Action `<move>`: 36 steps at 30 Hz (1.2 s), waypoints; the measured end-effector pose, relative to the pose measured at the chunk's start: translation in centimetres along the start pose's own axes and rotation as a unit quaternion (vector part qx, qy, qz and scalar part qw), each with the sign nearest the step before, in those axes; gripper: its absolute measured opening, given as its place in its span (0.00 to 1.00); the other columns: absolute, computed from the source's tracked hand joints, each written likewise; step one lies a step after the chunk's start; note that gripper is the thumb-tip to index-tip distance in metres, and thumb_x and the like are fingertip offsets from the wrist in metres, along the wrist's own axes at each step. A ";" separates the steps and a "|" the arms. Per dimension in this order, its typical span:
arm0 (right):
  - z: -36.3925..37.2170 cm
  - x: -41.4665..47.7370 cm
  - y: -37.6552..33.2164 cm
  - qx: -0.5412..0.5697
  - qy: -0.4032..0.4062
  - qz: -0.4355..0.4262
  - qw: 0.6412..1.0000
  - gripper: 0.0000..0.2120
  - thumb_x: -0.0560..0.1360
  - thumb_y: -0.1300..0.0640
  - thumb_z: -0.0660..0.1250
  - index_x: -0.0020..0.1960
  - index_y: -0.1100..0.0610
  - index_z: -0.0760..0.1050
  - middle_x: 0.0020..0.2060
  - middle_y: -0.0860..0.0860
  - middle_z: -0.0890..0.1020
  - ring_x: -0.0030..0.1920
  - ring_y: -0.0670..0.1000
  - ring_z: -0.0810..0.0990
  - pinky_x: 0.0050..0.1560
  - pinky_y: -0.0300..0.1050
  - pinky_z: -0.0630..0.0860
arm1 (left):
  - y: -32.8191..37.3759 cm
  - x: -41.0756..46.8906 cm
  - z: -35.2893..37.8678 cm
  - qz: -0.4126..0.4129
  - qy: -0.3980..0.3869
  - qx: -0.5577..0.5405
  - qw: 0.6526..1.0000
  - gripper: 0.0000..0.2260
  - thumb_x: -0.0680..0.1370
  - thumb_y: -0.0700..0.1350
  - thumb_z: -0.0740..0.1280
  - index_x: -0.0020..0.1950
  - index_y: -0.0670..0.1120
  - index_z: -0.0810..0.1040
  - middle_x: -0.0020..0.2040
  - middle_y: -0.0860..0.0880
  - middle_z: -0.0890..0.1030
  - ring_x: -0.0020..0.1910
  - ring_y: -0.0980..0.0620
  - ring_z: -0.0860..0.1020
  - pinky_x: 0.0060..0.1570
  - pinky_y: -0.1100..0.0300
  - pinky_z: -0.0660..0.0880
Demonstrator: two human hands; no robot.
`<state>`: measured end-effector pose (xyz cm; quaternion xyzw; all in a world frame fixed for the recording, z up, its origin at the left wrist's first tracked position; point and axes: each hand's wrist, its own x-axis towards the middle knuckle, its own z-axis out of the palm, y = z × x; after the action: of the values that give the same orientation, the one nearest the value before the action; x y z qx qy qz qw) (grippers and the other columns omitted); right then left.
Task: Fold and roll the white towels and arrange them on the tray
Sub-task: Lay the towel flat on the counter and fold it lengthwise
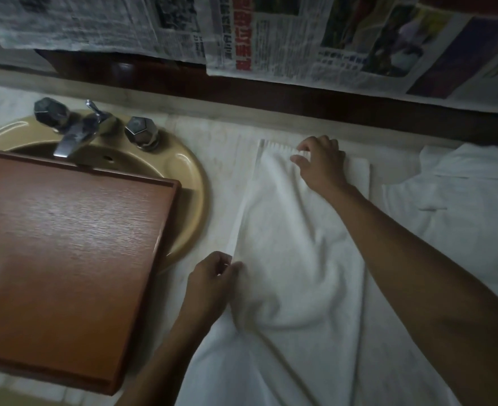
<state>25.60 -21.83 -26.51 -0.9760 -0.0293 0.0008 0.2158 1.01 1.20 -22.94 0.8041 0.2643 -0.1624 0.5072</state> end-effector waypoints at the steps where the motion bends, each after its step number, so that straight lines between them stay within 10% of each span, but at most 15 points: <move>1: 0.1 0.1 0.1 0.007 0.007 0.004 1.000 0.12 0.79 0.45 0.69 0.57 0.51 0.76 0.60 0.52 0.76 0.64 0.58 0.71 0.62 0.56 0.67 | 0.1 0.0 -0.2 -0.010 -0.001 -0.049 0.999 0.07 0.79 0.49 0.72 0.41 0.50 0.81 0.37 0.50 0.83 0.35 0.52 0.79 0.36 0.56 0.76; 6: 0.2 0.5 -0.2 -0.027 0.011 0.006 1.000 0.10 0.79 0.48 0.70 0.56 0.51 0.76 0.59 0.53 0.76 0.64 0.59 0.71 0.62 0.56 0.66 | -0.4 0.2 -0.3 0.017 0.060 0.064 0.996 0.06 0.78 0.49 0.73 0.42 0.51 0.80 0.36 0.54 0.82 0.35 0.61 0.79 0.32 0.72 0.69; 13: 1.6 2.3 -3.1 -0.009 -0.016 -0.047 0.999 0.15 0.80 0.43 0.65 0.63 0.49 0.76 0.63 0.51 0.76 0.66 0.57 0.69 0.65 0.56 0.66 | -0.4 0.7 0.0 0.022 0.045 0.079 0.996 0.05 0.80 0.48 0.70 0.46 0.49 0.78 0.36 0.52 0.81 0.35 0.58 0.78 0.31 0.69 0.69; 25: 3.8 3.6 -3.8 0.016 0.089 -0.010 0.996 0.10 0.80 0.45 0.64 0.45 0.49 0.70 0.50 0.49 0.80 0.57 0.57 0.74 0.56 0.54 0.65 | -0.7 1.3 0.1 0.016 0.025 0.067 0.997 0.06 0.82 0.46 0.66 0.46 0.49 0.74 0.36 0.50 0.81 0.34 0.52 0.80 0.35 0.55 0.76; 36: 2.6 -6.6 -5.1 -0.035 -0.022 -0.142 0.989 0.22 0.82 0.38 0.57 0.72 0.44 0.73 0.74 0.51 0.72 0.76 0.57 0.67 0.74 0.64 0.62 | -0.1 0.9 -0.3 -0.009 0.034 0.046 0.998 0.06 0.80 0.48 0.70 0.46 0.51 0.75 0.39 0.52 0.82 0.37 0.53 0.81 0.39 0.52 0.81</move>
<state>18.68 -16.51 -26.75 -0.9686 -0.1721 -0.0090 0.1792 1.66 1.79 -23.37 0.8295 0.2809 -0.1513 0.4584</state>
